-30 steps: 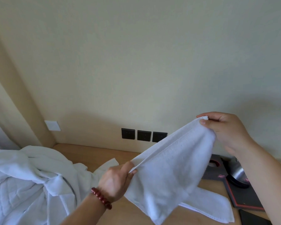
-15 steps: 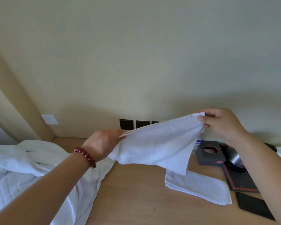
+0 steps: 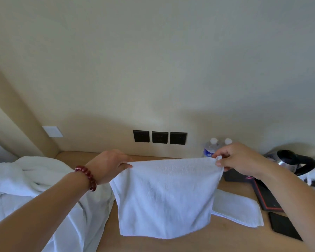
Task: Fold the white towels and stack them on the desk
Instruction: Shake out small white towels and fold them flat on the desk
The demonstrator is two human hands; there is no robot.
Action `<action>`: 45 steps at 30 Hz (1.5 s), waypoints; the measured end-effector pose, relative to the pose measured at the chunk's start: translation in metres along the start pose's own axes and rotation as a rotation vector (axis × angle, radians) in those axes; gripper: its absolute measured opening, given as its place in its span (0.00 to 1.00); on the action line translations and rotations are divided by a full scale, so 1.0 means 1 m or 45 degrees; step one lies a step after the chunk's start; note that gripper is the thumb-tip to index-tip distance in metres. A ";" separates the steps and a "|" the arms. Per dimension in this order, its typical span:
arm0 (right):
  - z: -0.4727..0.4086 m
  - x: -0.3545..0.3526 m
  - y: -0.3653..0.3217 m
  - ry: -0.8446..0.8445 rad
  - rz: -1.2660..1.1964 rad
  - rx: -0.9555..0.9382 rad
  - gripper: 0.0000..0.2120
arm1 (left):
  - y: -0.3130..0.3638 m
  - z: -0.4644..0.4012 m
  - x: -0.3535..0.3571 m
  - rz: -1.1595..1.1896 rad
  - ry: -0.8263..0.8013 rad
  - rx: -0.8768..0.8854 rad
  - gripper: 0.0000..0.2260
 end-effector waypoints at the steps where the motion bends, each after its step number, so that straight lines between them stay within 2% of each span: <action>1: -0.009 0.004 0.003 0.004 0.035 0.020 0.10 | -0.004 -0.006 -0.001 -0.003 -0.028 -0.052 0.14; 6: -0.053 0.016 0.003 0.135 0.192 0.050 0.10 | -0.019 -0.033 -0.004 -0.046 -0.068 -0.262 0.14; 9: -0.074 0.019 -0.002 0.287 0.279 0.027 0.10 | -0.021 -0.050 -0.012 -0.064 0.056 -0.411 0.13; 11: -0.082 0.021 -0.005 0.473 0.223 -0.026 0.11 | -0.021 -0.057 -0.013 -0.086 0.134 -0.464 0.12; 14: -0.082 0.028 -0.008 0.763 0.133 -0.108 0.12 | -0.017 -0.052 -0.009 -0.086 0.398 -0.398 0.06; 17: -0.076 0.049 -0.001 0.850 0.140 -0.142 0.12 | -0.017 -0.039 0.010 -0.137 0.557 -0.226 0.08; 21: -0.075 0.095 0.035 0.712 0.230 0.000 0.12 | -0.013 -0.022 0.060 -0.168 0.481 -0.125 0.12; 23: -0.075 0.122 0.056 0.641 0.350 0.044 0.13 | -0.013 -0.013 0.099 -0.186 0.360 -0.125 0.14; 29: -0.067 0.204 0.122 0.213 0.529 0.131 0.12 | -0.010 0.021 0.223 -0.146 0.022 -0.149 0.16; 31: -0.064 0.229 0.142 0.128 0.602 0.130 0.16 | -0.002 0.033 0.250 -0.099 -0.074 -0.174 0.19; 33: -0.062 0.250 0.164 0.114 0.718 0.115 0.20 | 0.008 0.043 0.268 -0.015 -0.145 -0.217 0.21; 36: -0.048 0.272 0.185 -0.007 0.747 0.148 0.19 | 0.024 0.056 0.294 0.079 -0.334 -0.337 0.24; 38: -0.037 0.283 0.194 -0.060 0.750 0.140 0.22 | 0.036 0.066 0.302 0.161 -0.431 -0.431 0.21; 40: -0.026 0.289 0.199 -0.096 0.755 0.110 0.23 | 0.046 0.076 0.308 0.138 -0.376 -0.493 0.17; 44: -0.010 0.298 0.206 -0.133 0.774 0.028 0.23 | 0.054 0.086 0.319 0.074 -0.522 -0.518 0.18; 45: -0.007 0.301 0.209 -0.153 0.787 0.017 0.23 | 0.055 0.088 0.319 0.054 -0.491 -0.517 0.16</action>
Point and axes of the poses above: each hand's wrist, its own z-axis away from the middle knuckle, its own x-axis out of the palm, y = z × x, the point moved 1 cm from there along -z, towards the middle knuckle, and after that the axes turned 8 degrees about -y, right-handed, at the moved point
